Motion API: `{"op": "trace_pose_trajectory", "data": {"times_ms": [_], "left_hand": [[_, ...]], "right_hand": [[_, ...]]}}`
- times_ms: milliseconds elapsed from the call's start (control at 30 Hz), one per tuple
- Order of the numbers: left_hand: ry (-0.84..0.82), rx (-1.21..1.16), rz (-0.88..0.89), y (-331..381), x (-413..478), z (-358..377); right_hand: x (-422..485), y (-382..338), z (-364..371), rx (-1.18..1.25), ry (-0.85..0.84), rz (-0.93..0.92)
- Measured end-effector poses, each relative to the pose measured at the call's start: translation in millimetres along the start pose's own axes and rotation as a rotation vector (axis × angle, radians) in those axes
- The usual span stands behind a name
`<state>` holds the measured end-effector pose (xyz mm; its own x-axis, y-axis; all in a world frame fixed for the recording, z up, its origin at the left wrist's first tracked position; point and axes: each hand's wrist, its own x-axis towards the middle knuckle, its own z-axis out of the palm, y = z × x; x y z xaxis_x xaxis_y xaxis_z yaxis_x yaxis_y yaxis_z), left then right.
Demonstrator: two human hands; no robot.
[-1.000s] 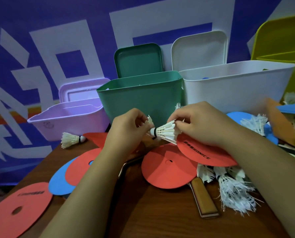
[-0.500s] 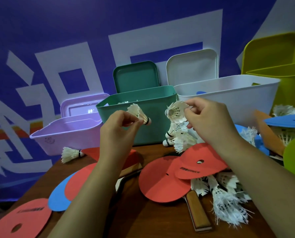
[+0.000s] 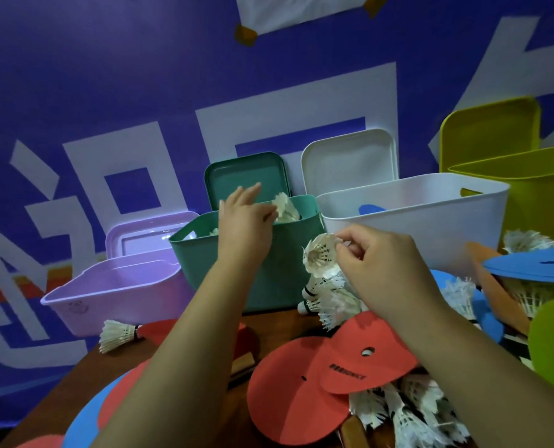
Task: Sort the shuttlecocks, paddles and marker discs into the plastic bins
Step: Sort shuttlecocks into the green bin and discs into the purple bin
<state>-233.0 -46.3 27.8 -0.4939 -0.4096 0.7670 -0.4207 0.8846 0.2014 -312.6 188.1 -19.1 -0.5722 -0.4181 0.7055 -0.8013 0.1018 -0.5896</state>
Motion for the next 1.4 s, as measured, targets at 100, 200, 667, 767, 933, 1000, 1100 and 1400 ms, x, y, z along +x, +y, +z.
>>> {"op": "trace_pose_trajectory", "data": {"times_ms": [100, 200, 667, 767, 933, 1000, 1100, 1400], "left_hand": [[-0.119, 0.001, -0.083, -8.3, -2.9, 18.4], [-0.026, -0.037, -0.053, -15.0, -10.1, 21.0], [-0.083, 0.138, 0.07, -13.6, -12.9, 13.9], [-0.121, 0.149, 0.063, -11.3, -11.1, 10.6], [-0.18, 0.129, 0.054, -9.8, -9.6, 7.3], [-0.194, 0.119, 0.047, -10.5, -8.4, 6.6], [-0.233, 0.105, 0.031, -11.3, -6.3, 4.3], [-0.258, 0.15, -0.013, -6.8, -6.9, 0.2]], "right_hand": [[1.7, 1.7, -2.7, 0.002, 0.015, 0.026], [0.5, 1.7, -4.1, 0.043, -0.006, 0.07], [45.0, -17.9, 3.0, 0.241, -0.131, 0.299], [72.1, -30.2, 12.3, 0.205, -0.13, 0.292], [127.7, -48.2, 36.8, 0.08, -0.061, 0.266], [152.0, -42.5, 49.3, 0.053, -0.082, 0.31], [168.6, -22.3, 67.4, 0.046, -0.143, 0.362], [92.9, -18.7, 20.6, -0.03, -0.134, 0.184]]}}
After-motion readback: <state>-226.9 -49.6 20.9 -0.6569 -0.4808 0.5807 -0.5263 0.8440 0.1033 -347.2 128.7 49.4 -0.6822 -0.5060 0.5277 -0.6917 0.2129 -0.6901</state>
